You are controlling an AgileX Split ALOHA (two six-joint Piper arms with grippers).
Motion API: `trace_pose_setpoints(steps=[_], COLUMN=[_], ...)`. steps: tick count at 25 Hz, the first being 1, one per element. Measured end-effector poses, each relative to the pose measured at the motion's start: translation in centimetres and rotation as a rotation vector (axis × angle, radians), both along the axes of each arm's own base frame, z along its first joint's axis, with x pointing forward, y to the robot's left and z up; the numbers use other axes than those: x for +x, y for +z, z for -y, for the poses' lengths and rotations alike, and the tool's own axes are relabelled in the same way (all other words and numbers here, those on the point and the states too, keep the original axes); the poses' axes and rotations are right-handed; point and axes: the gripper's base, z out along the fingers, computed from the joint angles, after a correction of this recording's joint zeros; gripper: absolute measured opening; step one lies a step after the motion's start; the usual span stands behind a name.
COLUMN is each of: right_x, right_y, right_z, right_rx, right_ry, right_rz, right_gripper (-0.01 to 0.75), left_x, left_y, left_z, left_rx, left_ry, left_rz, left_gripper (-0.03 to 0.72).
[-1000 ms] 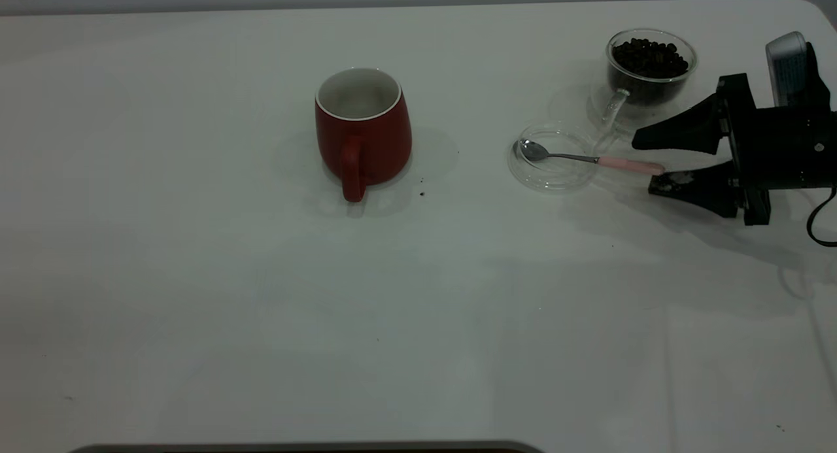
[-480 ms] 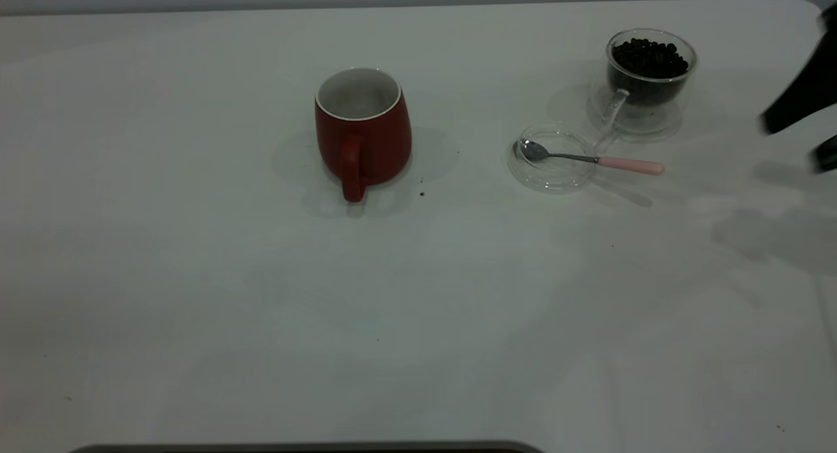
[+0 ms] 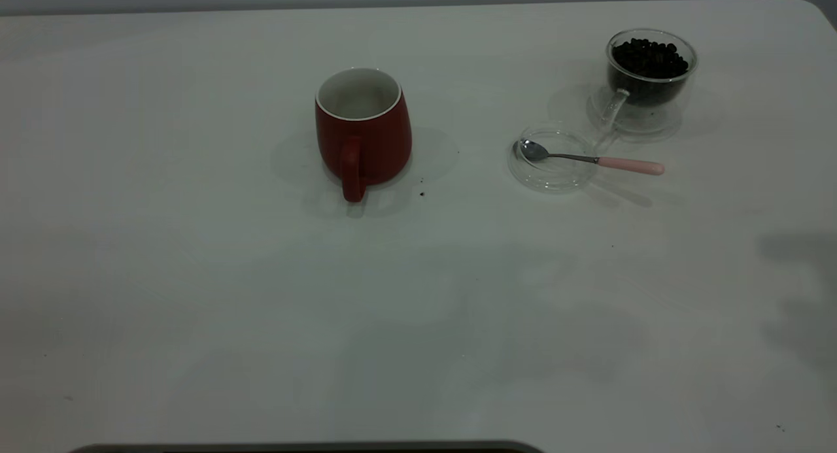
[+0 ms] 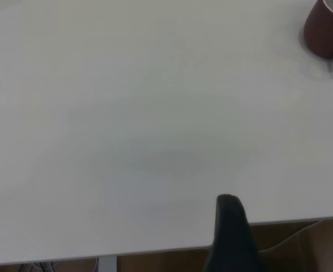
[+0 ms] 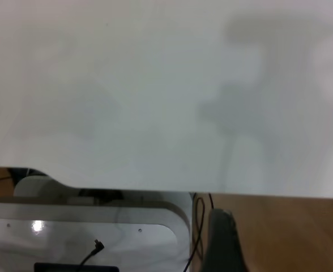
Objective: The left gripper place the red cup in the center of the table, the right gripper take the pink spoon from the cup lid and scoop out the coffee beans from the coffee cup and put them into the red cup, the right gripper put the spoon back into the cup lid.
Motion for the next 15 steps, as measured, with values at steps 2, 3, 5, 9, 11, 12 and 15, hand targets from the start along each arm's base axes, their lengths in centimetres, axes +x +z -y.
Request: trace_pose_setpoints(steps=[2,3,5,9,11,12,15], right_x=[-2.5,-3.9,-6.6,-11.6,-13.9,-14.7,-17.1], right_y=[1.2,1.5,1.9,2.3,2.2,2.1,1.1], right_z=[-0.4,-0.6,-0.8,-1.3,-1.5,-1.5,-1.5], right_rx=[-0.005,-0.009,-0.024,-0.026,-0.033,-0.036,-0.056], right_ry=[0.016,0.031,0.070,0.107,0.114,0.112,0.091], right_rz=[0.050,0.077,0.138,0.285,0.352,0.380,0.473], right_gripper=[0.594,0.594,0.592,0.591,0.591,0.591,0.591], left_x=[0.0,0.0,0.0,0.0,0.0,0.0,0.0], left_y=[0.0,0.0,0.0,0.0,0.0,0.0,0.0], left_z=[0.0,0.0,0.0,0.0,0.0,0.0,0.0], left_rx=[0.000,0.000,0.000,0.001,0.003,0.003,0.002], left_ry=[0.000,0.000,0.000,-0.001,-0.002,-0.002,-0.001], left_rz=[0.000,0.000,0.000,0.000,-0.001,-0.001,-0.001], left_gripper=[0.569,0.569,0.569,0.569,0.569,0.569,0.569])
